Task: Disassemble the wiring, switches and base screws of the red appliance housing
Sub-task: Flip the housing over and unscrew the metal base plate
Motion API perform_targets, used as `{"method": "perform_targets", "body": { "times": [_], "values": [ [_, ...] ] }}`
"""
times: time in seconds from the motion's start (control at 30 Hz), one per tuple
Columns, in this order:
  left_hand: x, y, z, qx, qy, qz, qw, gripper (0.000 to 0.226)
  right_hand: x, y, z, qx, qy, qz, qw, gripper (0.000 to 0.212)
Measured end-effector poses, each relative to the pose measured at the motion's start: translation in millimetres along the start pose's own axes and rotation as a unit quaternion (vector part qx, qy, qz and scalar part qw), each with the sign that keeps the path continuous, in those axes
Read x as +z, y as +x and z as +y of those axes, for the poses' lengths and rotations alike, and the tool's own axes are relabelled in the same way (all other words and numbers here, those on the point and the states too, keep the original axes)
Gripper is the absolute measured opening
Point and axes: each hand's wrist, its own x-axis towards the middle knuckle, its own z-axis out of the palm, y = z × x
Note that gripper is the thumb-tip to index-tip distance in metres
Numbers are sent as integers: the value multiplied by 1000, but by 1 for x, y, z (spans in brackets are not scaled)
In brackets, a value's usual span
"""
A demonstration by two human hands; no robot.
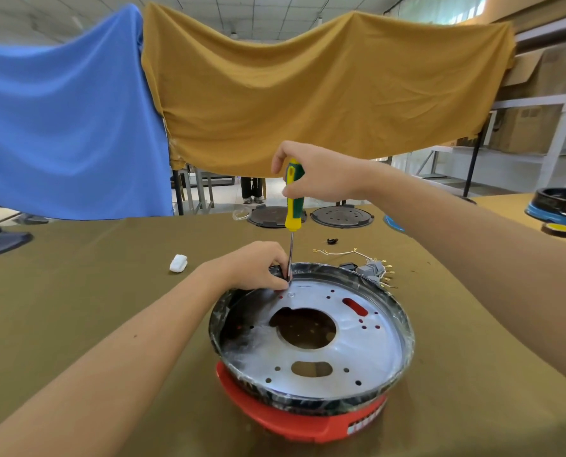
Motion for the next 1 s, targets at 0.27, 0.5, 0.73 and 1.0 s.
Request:
{"method": "perform_targets", "body": {
  "times": [0.27,0.5,0.73,1.0],
  "values": [
    [8,5,-4,-1,0,18,1000,11,-2,-6,5,9,-104,11,994,26],
    [17,10,-8,1,24,46,999,20,-12,-14,8,-38,64,10,997,44],
    [19,11,-5,-26,38,34,998,20,0,-20,19,-86,30,87,992,36],
    [12,8,-3,-33,44,23,998,22,4,-23,20,-98,63,114,987,37]
  ]
}}
